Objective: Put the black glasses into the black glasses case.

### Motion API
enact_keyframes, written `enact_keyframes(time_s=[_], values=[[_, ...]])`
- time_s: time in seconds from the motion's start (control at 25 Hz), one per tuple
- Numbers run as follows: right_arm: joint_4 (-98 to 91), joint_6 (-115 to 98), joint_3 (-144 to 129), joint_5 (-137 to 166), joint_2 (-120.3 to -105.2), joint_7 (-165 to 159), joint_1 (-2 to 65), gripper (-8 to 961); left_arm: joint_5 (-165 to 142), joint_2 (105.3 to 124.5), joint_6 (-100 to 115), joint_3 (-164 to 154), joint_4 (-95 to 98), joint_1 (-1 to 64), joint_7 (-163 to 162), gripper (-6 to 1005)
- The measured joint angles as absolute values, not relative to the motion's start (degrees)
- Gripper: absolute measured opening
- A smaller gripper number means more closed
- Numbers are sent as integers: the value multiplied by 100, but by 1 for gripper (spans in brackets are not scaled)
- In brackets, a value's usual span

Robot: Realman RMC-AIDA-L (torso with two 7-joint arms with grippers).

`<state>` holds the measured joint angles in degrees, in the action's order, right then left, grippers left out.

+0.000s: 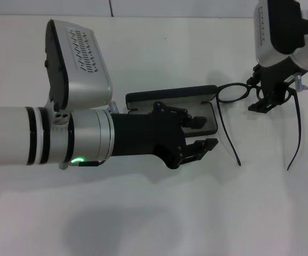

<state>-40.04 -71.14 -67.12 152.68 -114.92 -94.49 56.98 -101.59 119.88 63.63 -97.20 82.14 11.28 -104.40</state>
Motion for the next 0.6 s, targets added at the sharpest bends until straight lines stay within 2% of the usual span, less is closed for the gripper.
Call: enact_keyframes(time_s=[0.28,0.6], values=[[-4001,-7048,-6698,15266,-11528,-9468,5641,548,-10157,11992,6363,-9719,8199,1123,-10434,382],[-4460,-7520,-6758,15315,-11552,-9864,5437,235,-10089,11986,6387,-9721,8199,1068,-10432,375]])
